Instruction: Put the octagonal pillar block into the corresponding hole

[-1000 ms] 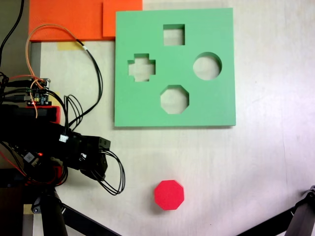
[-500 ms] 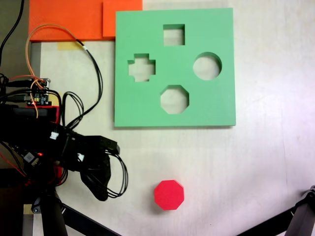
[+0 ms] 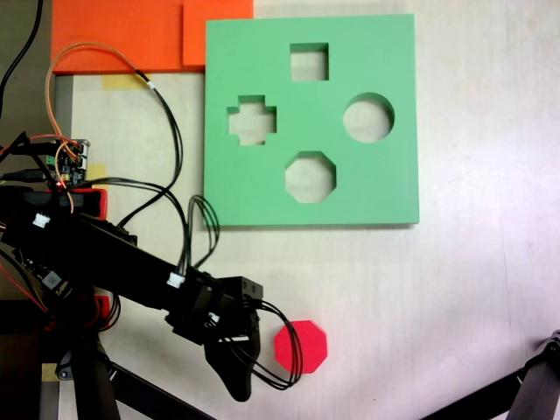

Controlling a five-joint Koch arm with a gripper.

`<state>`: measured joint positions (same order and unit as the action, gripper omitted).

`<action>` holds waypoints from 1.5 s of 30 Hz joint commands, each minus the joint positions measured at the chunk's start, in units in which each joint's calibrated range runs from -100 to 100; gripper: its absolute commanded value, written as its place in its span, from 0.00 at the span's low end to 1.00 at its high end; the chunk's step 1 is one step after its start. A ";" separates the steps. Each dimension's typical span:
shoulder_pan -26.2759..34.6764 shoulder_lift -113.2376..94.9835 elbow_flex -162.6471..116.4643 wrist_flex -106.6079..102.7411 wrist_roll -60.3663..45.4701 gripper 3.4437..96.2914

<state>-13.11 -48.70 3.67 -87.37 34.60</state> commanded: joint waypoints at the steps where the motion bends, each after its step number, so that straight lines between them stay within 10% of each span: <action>1: -0.29 4.43 5.20 3.64 -0.73 0.94; 45: 0.98 26.91 9.98 10.67 1.47 0.90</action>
<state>-12.14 -21.48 11.51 -79.05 36.07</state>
